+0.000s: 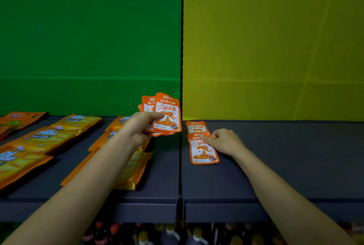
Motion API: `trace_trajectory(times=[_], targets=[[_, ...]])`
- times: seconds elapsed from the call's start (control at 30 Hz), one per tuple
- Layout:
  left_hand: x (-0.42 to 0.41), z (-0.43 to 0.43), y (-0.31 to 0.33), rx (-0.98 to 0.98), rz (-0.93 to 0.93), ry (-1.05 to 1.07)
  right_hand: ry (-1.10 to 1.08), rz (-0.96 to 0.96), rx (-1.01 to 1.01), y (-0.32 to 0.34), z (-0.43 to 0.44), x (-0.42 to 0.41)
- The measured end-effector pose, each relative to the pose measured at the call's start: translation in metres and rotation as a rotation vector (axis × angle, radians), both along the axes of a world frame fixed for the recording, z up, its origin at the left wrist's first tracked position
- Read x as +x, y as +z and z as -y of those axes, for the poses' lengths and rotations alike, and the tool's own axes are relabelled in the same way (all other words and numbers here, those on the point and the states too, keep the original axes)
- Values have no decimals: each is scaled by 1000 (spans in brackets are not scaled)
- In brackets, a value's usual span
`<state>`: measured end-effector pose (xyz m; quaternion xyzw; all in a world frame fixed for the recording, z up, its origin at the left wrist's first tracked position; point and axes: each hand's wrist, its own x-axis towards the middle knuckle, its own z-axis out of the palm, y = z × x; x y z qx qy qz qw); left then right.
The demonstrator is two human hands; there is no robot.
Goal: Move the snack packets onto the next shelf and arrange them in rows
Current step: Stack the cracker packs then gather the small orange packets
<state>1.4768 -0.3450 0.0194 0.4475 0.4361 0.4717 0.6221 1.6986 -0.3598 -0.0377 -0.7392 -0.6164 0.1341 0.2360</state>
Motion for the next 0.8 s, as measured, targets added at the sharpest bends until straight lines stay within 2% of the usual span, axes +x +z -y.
trace_trajectory(times=[0.2, 0.3, 0.43, 0.63, 0.8], targets=[[0, 7, -3, -26, -6, -8, -56, 153, 27, 1, 7, -3], [-1, 11, -5, -39, 5, -22, -101, 195, 147, 10, 17, -11], [7, 19, -9, -19, 0, -71, 52, -159, 237, 30, 23, -39], [17, 35, -12, 53, 33, -152, 142, -468, 262, 39, 24, -58], [8, 28, -9, 38, 59, -32, 200, -769, 306, 43, 50, -43]])
